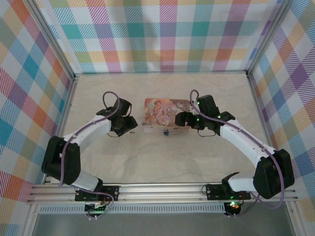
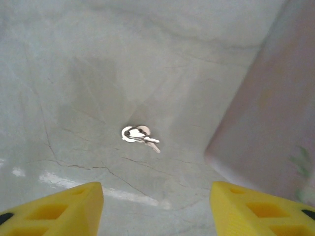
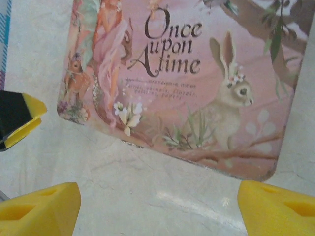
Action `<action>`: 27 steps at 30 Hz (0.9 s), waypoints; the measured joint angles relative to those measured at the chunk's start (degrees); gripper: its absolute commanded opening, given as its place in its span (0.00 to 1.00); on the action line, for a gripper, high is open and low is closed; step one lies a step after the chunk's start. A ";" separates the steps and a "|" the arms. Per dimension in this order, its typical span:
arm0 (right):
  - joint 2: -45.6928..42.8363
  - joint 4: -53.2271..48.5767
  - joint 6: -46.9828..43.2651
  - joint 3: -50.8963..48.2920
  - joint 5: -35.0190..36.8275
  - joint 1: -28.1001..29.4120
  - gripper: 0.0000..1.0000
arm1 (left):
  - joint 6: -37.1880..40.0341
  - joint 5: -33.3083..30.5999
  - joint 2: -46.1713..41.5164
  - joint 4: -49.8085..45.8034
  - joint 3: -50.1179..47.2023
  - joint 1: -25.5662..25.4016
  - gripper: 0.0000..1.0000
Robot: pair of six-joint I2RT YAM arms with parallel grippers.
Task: Unlock a padlock with a key
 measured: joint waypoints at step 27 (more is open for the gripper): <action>-2.69 -0.55 1.64 -3.23 2.80 2.40 0.82 | -14.80 -4.24 14.73 -1.18 6.75 -1.27 0.53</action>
